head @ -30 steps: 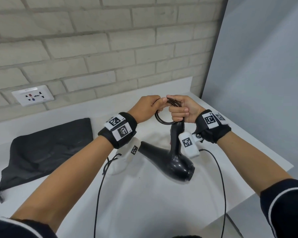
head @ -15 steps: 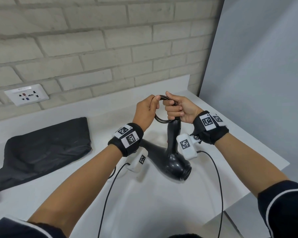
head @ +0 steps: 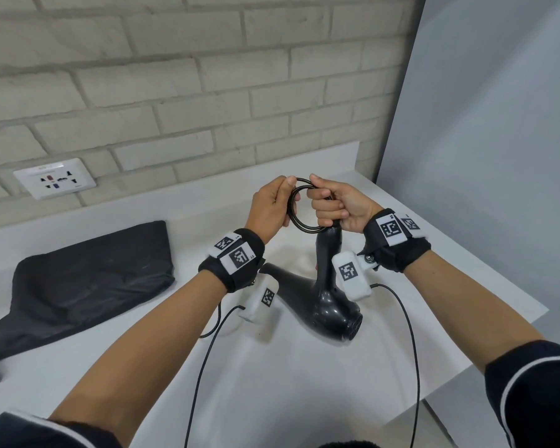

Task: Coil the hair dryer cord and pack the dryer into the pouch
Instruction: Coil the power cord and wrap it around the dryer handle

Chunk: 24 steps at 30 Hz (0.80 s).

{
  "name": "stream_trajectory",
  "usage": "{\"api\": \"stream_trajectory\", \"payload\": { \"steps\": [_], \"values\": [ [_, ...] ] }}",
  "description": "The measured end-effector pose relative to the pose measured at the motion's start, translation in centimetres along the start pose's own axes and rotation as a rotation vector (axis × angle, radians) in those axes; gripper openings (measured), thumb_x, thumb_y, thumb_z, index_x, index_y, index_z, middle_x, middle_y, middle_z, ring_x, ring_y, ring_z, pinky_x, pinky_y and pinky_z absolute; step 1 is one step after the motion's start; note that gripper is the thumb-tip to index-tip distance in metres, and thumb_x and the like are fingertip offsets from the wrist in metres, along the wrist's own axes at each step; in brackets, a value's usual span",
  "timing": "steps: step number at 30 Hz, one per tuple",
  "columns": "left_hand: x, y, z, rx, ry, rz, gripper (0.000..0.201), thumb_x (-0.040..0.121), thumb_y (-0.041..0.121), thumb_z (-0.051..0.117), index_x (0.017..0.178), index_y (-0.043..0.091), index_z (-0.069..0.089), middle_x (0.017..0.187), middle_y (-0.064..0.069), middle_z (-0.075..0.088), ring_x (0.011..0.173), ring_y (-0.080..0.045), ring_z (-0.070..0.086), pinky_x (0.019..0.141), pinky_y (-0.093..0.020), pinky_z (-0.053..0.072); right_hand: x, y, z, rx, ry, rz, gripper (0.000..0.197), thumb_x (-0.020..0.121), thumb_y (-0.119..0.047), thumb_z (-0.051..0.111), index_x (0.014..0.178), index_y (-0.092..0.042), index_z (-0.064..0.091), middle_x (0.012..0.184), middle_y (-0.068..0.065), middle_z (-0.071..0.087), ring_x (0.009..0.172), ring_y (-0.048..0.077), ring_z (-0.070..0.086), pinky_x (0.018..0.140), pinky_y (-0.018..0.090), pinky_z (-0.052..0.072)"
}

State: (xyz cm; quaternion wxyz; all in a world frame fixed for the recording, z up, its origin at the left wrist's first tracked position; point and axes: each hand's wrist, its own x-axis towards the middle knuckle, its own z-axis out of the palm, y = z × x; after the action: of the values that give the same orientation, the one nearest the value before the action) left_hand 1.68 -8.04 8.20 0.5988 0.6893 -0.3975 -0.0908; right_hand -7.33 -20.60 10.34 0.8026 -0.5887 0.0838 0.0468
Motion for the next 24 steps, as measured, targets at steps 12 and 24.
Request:
{"api": "stream_trajectory", "payload": {
  "steps": [12,24],
  "values": [
    [-4.4,-4.5,-10.8,-0.139,-0.307,-0.464,0.017,0.092,0.026,0.051,0.089,0.013,0.061,0.055,0.010,0.049,0.060,-0.008,0.059,0.083,-0.027,0.048,-1.1,0.4,-3.2,0.152,-0.075,-0.062,0.034,0.059,-0.039,0.077,0.050,-0.023,0.048,0.037,-0.008,0.012,0.029,0.011,0.010,0.034,0.017,0.031],
    [-5.7,-4.4,-8.8,1.117,0.003,0.026,0.028,0.095,0.016,0.042,0.118,0.015,0.058,0.093,-0.013,0.064,0.078,-0.035,0.063,0.059,-0.033,0.038,-1.5,0.7,-3.6,0.174,-0.050,-0.074,0.029,0.060,-0.038,0.077,0.053,-0.022,0.054,0.040,-0.007,0.011,0.031,0.011,0.009,0.034,0.017,0.031]
  ]
}}
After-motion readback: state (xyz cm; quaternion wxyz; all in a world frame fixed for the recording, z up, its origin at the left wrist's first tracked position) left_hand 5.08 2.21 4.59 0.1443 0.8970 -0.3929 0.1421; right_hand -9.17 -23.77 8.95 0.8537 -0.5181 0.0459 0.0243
